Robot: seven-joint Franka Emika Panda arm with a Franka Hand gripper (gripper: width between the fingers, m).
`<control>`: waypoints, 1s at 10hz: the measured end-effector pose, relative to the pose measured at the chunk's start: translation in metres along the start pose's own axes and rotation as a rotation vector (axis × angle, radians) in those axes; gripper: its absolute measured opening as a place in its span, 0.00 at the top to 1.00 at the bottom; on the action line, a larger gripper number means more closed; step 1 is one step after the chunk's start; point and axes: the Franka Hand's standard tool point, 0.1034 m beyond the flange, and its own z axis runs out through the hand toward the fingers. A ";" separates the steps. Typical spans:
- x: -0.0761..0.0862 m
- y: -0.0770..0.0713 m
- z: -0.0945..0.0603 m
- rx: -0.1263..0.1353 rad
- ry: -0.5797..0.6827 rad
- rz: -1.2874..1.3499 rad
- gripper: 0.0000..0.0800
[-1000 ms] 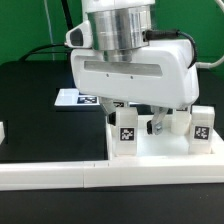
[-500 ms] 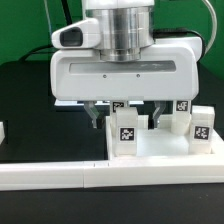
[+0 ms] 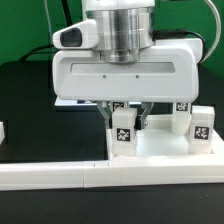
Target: Assemble square table
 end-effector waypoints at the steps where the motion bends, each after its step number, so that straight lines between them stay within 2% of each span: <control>1: 0.000 0.000 0.000 0.004 0.000 0.088 0.64; 3: 0.000 -0.001 0.000 0.008 0.000 0.235 0.64; 5: 0.002 -0.002 -0.001 0.021 -0.027 0.497 0.64; 9: 0.002 -0.007 0.001 0.090 -0.085 1.155 0.64; 10: 0.003 -0.008 0.000 0.095 -0.090 1.241 0.64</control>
Offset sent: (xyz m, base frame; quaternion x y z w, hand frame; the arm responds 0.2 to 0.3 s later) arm 0.0131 -0.0014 0.0104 -0.0037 -0.0197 0.2800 0.9598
